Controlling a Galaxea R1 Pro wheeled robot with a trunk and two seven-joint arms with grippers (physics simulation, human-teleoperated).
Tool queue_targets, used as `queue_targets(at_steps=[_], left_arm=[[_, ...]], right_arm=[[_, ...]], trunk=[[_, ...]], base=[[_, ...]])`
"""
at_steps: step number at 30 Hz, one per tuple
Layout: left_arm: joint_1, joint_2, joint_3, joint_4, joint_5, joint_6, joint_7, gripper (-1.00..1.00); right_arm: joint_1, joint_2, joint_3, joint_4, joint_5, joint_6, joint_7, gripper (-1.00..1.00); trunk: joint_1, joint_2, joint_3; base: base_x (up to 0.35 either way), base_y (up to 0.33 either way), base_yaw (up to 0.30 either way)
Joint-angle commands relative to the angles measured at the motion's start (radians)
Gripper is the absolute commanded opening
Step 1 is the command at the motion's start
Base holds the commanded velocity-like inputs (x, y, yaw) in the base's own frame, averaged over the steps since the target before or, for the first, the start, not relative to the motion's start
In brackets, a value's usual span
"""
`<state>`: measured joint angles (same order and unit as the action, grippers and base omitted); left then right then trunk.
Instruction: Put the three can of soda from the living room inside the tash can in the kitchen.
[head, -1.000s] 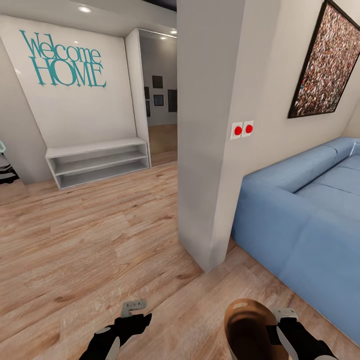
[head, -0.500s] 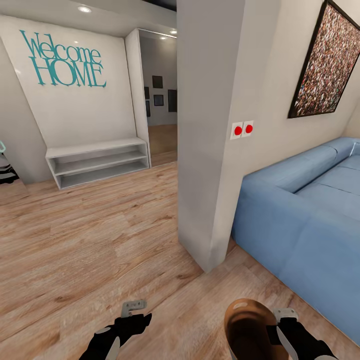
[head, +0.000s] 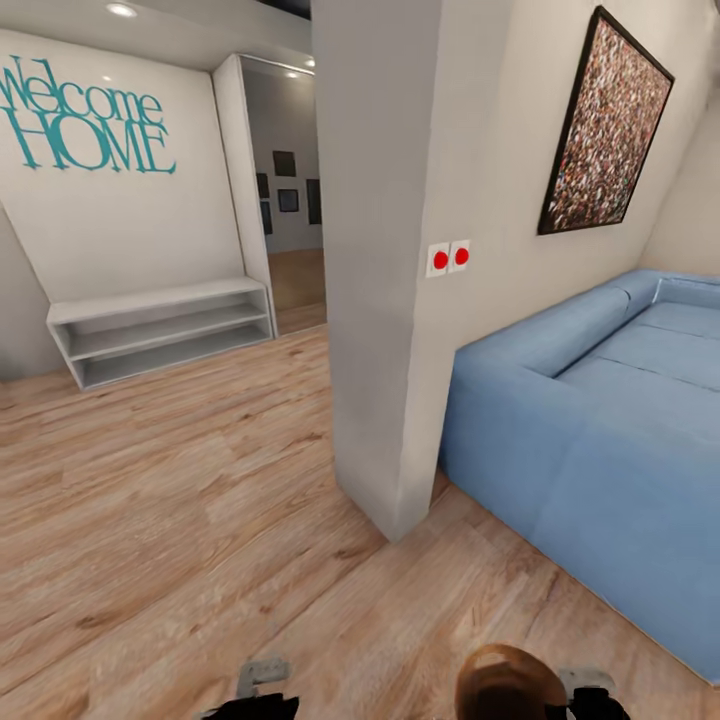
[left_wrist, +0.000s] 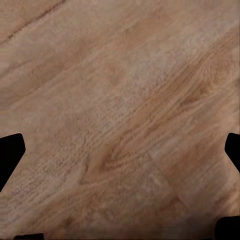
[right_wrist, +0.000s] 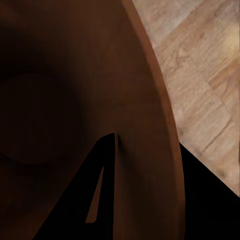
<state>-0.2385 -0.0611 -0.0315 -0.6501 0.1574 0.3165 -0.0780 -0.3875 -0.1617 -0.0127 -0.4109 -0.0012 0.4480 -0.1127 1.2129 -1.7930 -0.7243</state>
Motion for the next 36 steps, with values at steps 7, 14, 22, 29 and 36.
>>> queue_targets(at_steps=[7, 14, 22, 29, 36], left_arm=[[0.0, 0.0, 0.002, 0.005, 0.003, 0.0, 0.002, 1.0], [0.001, 0.001, 0.002, 0.0, 0.005, -0.002, 0.002, 1.0], [0.0, 0.001, 0.004, 0.005, 0.005, -0.003, 0.002, 1.0], [0.001, 0.001, 0.004, 0.003, 0.005, -0.004, 0.001, 1.0], [0.001, 0.001, 0.004, 0.004, 0.005, -0.004, 0.001, 1.0]], right_arm=[[0.002, 0.001, -0.003, -0.008, -0.011, -0.003, 0.005, -1.0], [0.002, 0.005, -0.002, -0.013, -0.011, -0.005, 0.013, -1.0], [0.002, 0.015, -0.001, -0.011, -0.011, -0.011, 0.017, -1.0], [0.003, 0.016, 0.0, -0.012, -0.01, -0.015, 0.019, -1.0], [0.002, 0.017, 0.001, -0.012, -0.011, -0.015, 0.024, -1.0]], trunk=[[0.0, 0.0, 0.0], [0.0, 0.0, 0.0], [0.0, 0.0, 0.0], [0.0, 0.0, 0.0], [0.0, 0.0, 0.0]], base=[[0.0, 0.0, -0.283], [0.0, 0.0, -0.286], [0.0, 0.0, -0.286], [0.0, 0.0, -0.285], [0.0, 0.0, -0.284]])
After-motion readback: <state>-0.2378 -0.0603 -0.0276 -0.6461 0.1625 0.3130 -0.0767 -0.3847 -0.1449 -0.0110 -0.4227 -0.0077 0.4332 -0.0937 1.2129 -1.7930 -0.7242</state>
